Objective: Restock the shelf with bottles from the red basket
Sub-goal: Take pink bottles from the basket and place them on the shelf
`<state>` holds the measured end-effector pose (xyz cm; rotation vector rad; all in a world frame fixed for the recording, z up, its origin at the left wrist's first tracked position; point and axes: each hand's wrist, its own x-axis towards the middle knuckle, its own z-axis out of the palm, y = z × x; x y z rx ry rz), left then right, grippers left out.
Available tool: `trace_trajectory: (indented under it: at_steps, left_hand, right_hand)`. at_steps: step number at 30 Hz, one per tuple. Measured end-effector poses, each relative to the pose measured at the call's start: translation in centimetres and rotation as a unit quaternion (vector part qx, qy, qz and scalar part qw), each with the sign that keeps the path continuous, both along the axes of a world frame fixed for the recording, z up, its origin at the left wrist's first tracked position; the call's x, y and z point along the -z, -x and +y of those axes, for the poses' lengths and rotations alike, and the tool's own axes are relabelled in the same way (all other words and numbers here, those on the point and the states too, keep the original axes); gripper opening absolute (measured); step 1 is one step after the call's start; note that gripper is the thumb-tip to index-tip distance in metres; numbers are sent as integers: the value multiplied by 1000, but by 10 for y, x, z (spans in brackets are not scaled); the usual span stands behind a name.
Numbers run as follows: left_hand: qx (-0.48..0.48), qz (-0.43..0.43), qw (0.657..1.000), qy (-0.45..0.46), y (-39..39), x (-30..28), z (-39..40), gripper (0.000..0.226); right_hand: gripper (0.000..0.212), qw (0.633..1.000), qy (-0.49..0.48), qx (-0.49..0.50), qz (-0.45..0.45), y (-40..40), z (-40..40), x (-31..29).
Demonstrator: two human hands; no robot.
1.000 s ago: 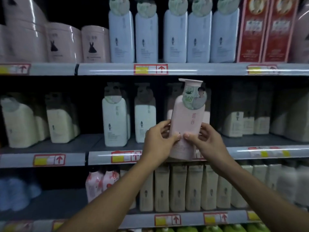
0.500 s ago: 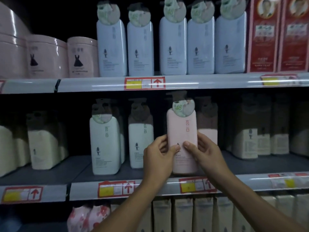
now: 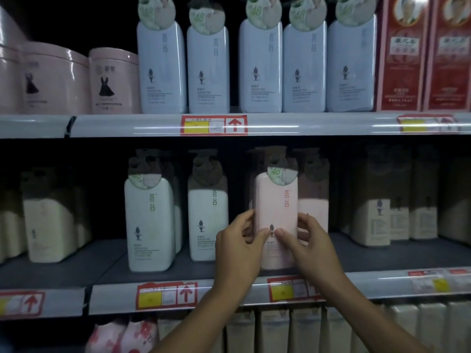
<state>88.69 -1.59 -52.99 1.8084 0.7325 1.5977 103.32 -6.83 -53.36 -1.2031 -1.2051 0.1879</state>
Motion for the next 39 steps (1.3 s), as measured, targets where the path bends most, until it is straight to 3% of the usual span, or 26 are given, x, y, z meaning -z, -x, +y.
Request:
trace_trajectory:
  at_steps: [5, 8, 19, 29, 34, 39]
  left_hand:
    - [23, 32, 999, 23, 1, 11, -2, 82]
    - [24, 27, 999, 29, 0, 16, -3, 84]
    - [24, 9, 998, 51, -3, 24, -4, 64]
    - [3, 36, 998, 59, 3, 19, -13, 66]
    - [-17, 14, 999, 28, 17, 10, -29, 45]
    - [7, 4, 1000, 16, 44, 14, -64, 33]
  right_hand:
    - [42, 997, 2, 75, -35, 8, -4, 7]
    - [41, 997, -6, 73, -29, 15, -9, 9]
    - [57, 993, -3, 110, -38, 21, 1, 24]
    - [51, 993, 31, 111, -41, 27, -10, 18]
    - [40, 979, -43, 191, -56, 53, -35, 14]
    - [33, 990, -21, 123, -61, 94, -66, 22]
